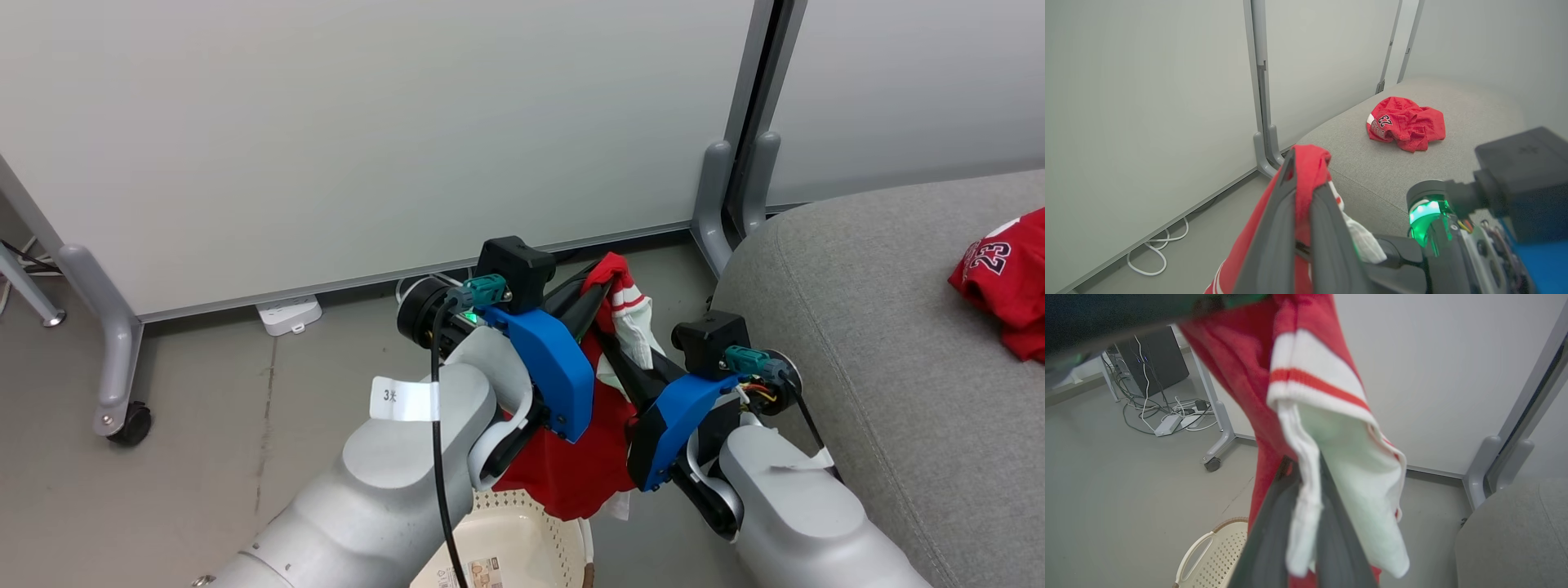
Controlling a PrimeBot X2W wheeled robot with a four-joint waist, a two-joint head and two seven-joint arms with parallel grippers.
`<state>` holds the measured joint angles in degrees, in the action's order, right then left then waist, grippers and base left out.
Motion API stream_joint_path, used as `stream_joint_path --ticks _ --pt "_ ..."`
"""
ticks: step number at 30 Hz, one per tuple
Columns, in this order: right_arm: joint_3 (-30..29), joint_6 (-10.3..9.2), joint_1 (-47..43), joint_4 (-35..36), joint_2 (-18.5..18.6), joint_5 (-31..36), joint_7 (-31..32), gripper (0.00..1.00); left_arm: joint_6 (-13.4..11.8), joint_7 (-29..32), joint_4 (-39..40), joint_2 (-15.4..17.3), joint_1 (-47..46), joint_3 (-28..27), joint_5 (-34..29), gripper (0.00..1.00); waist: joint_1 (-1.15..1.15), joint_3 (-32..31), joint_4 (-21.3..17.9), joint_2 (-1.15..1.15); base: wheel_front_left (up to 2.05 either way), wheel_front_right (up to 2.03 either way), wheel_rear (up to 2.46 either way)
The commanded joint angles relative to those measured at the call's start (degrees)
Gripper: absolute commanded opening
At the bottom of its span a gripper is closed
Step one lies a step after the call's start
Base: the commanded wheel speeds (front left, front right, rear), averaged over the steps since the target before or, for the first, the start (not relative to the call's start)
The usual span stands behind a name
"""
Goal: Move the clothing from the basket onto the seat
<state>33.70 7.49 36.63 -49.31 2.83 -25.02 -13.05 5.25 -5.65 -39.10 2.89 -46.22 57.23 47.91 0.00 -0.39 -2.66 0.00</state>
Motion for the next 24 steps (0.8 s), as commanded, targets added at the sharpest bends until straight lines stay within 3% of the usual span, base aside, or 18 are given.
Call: stream_joint_path --ticks 1,16,17,18,19,20,21,24 --pt "0.15 0.01 1.08 -0.22 0.11 -0.55 -0.34 0.00 -0.17 -0.32 -0.18 0.00 -0.72 0.08 0.16 0.00 0.00 0.01 -0.03 0.00 0.00 0.00 0.00" --pt "1.57 0.01 2.16 -1.90 0.11 -2.19 -1.31 0.00 -0.52 -1.19 -0.92 0.00 -1.02 0.32 0.60 0.00 0.00 -0.02 -0.19 0.00 0.00 0.00 0.00" --pt "1.64 0.01 2.16 -2.00 0.11 -2.28 -1.38 0.00 -0.52 -1.31 -0.95 0.00 -0.98 0.36 0.62 0.04 0.00 -0.01 -0.18 0.00 0.00 0.00 0.00" --pt "1.69 0.01 2.15 -2.08 0.11 -2.34 -1.46 0.00 -0.51 -1.47 -0.99 0.00 -0.91 0.41 0.62 0.11 0.00 0.01 -0.17 0.00 0.00 0.00 0.00" --pt "1.75 0.01 2.18 -2.19 0.11 -2.35 -1.52 0.00 -0.54 -1.71 -1.02 0.00 -0.84 0.47 0.55 0.28 0.00 0.03 -0.16 0.00 0.00 0.00 0.00" --pt "1.80 0.01 2.26 -2.25 0.11 -2.44 -1.58 0.00 -0.60 -2.13 -0.99 0.06 -0.75 0.58 0.22 0.71 0.00 0.07 -0.16 0.00 0.00 0.00 0.00" --pt "1.82 0.01 2.31 -2.28 0.11 -2.54 -1.62 0.00 -0.57 -2.59 -0.94 0.19 -0.51 0.78 -0.11 1.00 0.00 0.11 -0.16 0.00 0.00 0.00 0.00" --pt "1.82 0.01 2.48 -2.36 0.11 -2.86 -1.81 0.00 -0.40 -4.54 -0.69 0.82 1.14 1.29 -0.72 1.00 0.00 0.24 -0.21 0.00 0.00 0.00 0.00"
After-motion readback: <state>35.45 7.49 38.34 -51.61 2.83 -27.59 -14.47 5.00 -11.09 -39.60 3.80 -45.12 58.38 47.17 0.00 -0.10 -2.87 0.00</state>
